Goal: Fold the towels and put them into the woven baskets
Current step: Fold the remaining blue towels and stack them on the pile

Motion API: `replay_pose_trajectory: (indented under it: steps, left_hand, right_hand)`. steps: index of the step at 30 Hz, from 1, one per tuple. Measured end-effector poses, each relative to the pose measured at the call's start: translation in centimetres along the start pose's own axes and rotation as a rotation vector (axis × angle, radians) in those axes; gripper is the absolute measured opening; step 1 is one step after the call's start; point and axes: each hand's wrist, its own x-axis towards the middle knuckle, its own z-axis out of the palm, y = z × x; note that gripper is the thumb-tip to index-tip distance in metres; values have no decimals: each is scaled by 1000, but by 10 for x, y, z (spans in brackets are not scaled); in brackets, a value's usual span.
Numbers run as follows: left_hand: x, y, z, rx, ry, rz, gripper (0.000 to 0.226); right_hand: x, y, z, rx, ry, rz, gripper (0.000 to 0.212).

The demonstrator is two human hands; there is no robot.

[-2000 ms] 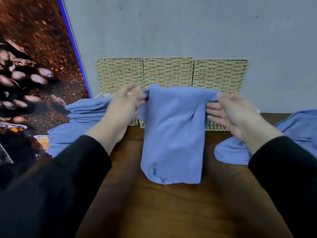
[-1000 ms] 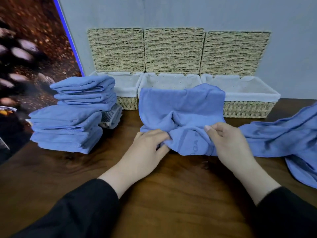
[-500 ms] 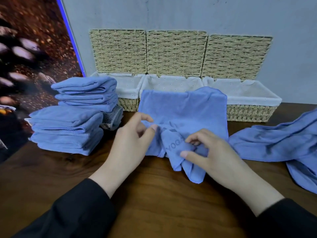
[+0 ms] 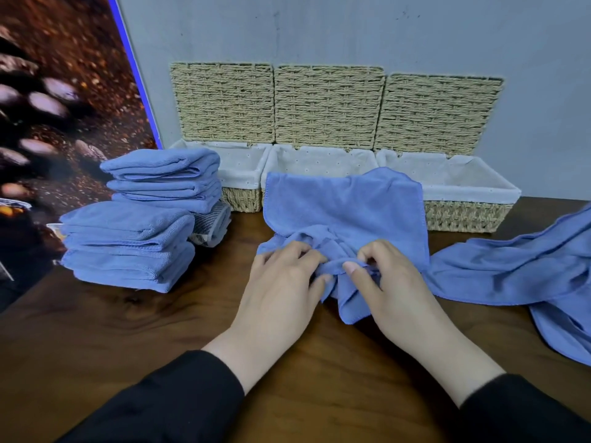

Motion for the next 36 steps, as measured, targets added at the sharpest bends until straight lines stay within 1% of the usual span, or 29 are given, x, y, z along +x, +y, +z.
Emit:
replay_pose_trajectory:
  steps: [1,3,5,7,8,9,11,12,13,14,16,18,19,21,24,26,29,30,33,34,36]
  left_hand:
    - [1,2,-1,-16,57,-1,15]
    - [4,3,-3,-52,154,-12,18]
    - [5,2,-6,-124,239,5,22]
    - [4,-1,-9,-238,266,-23,23]
    - [4,0,-12,-292,231,-73,22]
    - [3,2,-13,-341,163,-122,20]
    - [0,10,-15,-385,-18,-145,14]
    - [-1,15,-15,-360,-89,-112,23]
    - [-3,18,-12,-328,-144,-65,32]
    - [-4,20,-9,-284,-163,-14,35]
    - [-2,19,-4,-219,-109,48,23]
    - [0,12,-3,-230,-9,30,7]
    - [2,6,-5,-244,39,4,7]
    - [5,-4,-12,-274,123,-42,16]
    - [6,-13,-26,-368,222,-146,19]
    - [6,-15,-35,-426,273,-194,19]
    - [3,-21,-42,-439,303,-210,21]
    - [2,-25,-42,-419,304,-207,21]
    - [-2,-38,-43,-333,354,-216,19]
    - [-5,-40,-44,-322,379,-230,18]
    - [-12,-41,-46,-334,399,-278,18]
  right_hand:
    - [0,-3,-1,49,9,22,25]
    - [0,-8,-3,112,17,46,27]
    - [-1,-10,-3,124,21,55,28]
    - [-2,-10,-4,106,14,98,35]
    - [-2,-10,-5,90,16,114,37]
    - [-2,-10,-6,86,26,124,32]
    - [0,-9,-8,87,75,118,13]
    - [0,-10,-8,80,94,106,10]
    - [0,-11,-8,76,105,92,19]
    - [0,-12,-7,86,109,78,28]
    - [-1,-16,-7,112,110,63,37]
    - [-2,-16,-8,104,117,58,38]
    - [-1,-15,-9,90,117,57,35]
    - [-1,-13,-11,50,85,65,26]
    - [-1,-10,-12,27,-14,182,26]
    - [-1,-7,-12,-3,-28,234,24]
    - [0,-7,-20,-62,77,236,14]
    - [0,-8,-25,-65,124,242,14]
    - [-5,-9,-42,6,261,289,29]
    - [-8,-8,-47,30,284,289,34]
    - [-14,-10,-55,81,264,265,36]
